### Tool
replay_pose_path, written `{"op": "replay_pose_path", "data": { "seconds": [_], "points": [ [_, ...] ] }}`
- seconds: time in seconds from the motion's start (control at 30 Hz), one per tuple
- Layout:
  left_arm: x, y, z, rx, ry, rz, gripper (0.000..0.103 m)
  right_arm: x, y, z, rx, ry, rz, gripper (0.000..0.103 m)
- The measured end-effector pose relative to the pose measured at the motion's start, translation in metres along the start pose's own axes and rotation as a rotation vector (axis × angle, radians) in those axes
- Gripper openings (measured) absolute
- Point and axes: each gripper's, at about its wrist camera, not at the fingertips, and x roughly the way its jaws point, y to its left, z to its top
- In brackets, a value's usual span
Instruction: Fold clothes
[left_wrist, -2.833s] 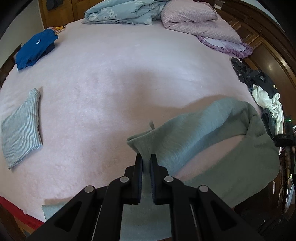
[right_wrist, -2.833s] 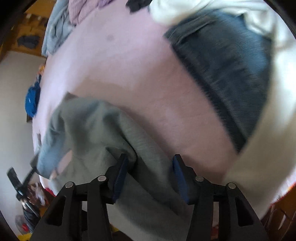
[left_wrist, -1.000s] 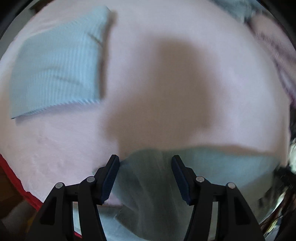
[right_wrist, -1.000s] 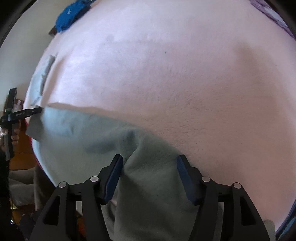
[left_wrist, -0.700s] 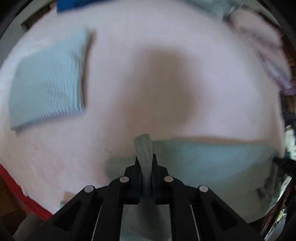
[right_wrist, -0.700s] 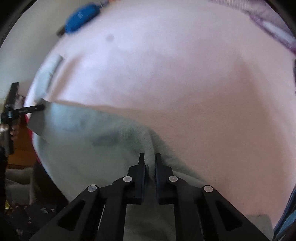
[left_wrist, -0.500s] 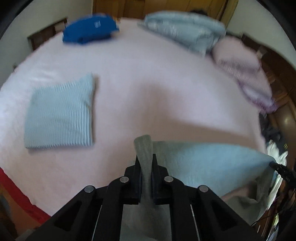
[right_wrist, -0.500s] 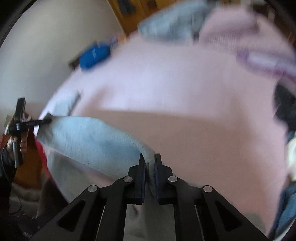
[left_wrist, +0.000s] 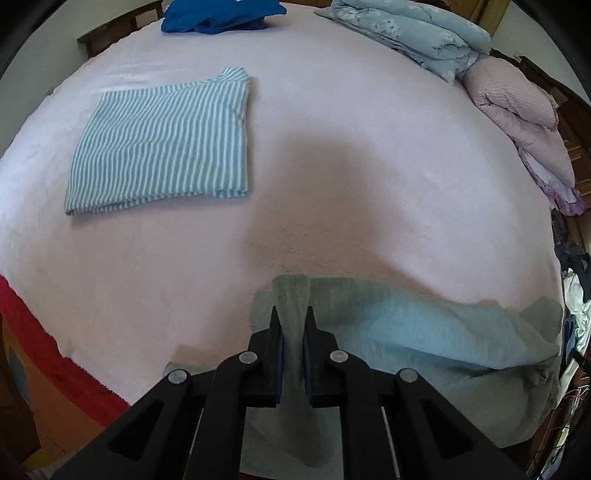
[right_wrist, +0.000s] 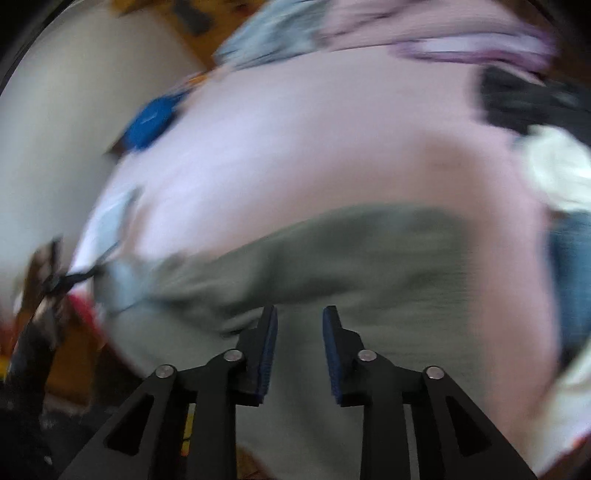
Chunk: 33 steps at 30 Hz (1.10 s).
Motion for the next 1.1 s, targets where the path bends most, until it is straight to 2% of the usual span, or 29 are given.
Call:
{"op": "replay_pose_path", "data": {
  "seconds": [0.03, 0.07, 0.17, 0.23, 0.37, 0.4, 0.5, 0.53, 0.57, 0.6, 0.63, 0.73, 0.87, 0.93, 1.0, 1.03, 1.1],
  "points": [
    [0.000, 0.002, -0.001, -0.008, -0.003, -0.006, 0.007, -0.006, -0.016, 0.006, 0.031, -0.009, -0.056, 0.028],
    [0.000, 0.001, 0.004, -0.012, -0.003, -0.008, 0.007, -0.007, -0.030, 0.016, 0.059, -0.017, -0.075, 0.030],
    [-0.002, -0.008, 0.004, -0.010, -0.002, -0.002, 0.007, 0.008, -0.069, 0.047, 0.169, -0.017, -0.126, 0.053],
    [-0.008, -0.008, 0.005, 0.000, 0.004, 0.002, 0.007, 0.032, -0.084, 0.060, 0.247, -0.002, -0.129, 0.053],
    [-0.013, -0.004, 0.009, -0.003, 0.007, 0.005, 0.007, 0.086, -0.116, 0.074, 0.475, 0.123, -0.010, 0.053],
    [-0.014, -0.004, 0.010, -0.003, 0.007, 0.004, 0.007, 0.095, -0.115, 0.072, 0.490, 0.144, -0.002, 0.054],
    [-0.014, -0.007, 0.014, 0.005, 0.010, 0.011, 0.007, 0.103, -0.103, 0.073, 0.432, 0.120, -0.006, 0.058],
    [-0.011, -0.007, 0.015, 0.003, 0.012, 0.013, 0.007, 0.103, -0.099, 0.074, 0.408, 0.108, -0.010, 0.056],
    [-0.008, -0.007, 0.015, 0.000, 0.014, 0.016, 0.007, 0.103, -0.094, 0.075, 0.389, 0.100, 0.004, 0.032],
    [-0.008, -0.006, 0.016, -0.006, 0.015, 0.014, 0.007, 0.103, -0.089, 0.075, 0.371, 0.091, 0.020, 0.019],
    [-0.009, -0.006, 0.017, -0.010, 0.010, 0.012, 0.007, 0.103, -0.085, 0.075, 0.353, 0.083, 0.035, 0.019],
    [-0.015, -0.007, 0.017, -0.012, -0.003, 0.008, 0.007, 0.082, -0.068, 0.070, 0.324, -0.011, 0.102, 0.019],
    [-0.032, -0.005, 0.019, -0.015, -0.064, 0.011, 0.007, 0.011, -0.038, 0.058, 0.213, -0.257, 0.099, 0.019],
    [-0.050, -0.004, 0.022, -0.028, -0.134, -0.015, 0.007, -0.024, -0.023, 0.051, 0.156, -0.379, 0.096, 0.018],
    [-0.074, -0.005, 0.026, -0.042, -0.239, -0.043, 0.007, -0.052, -0.018, 0.044, 0.123, -0.498, 0.078, 0.018],
    [-0.079, -0.003, 0.027, -0.053, -0.262, -0.046, 0.007, -0.062, -0.021, 0.041, 0.134, -0.535, 0.065, 0.018],
    [-0.088, -0.001, 0.030, -0.074, -0.305, -0.051, 0.007, -0.052, -0.032, 0.051, 0.168, -0.537, 0.032, 0.018]
  ]
}}
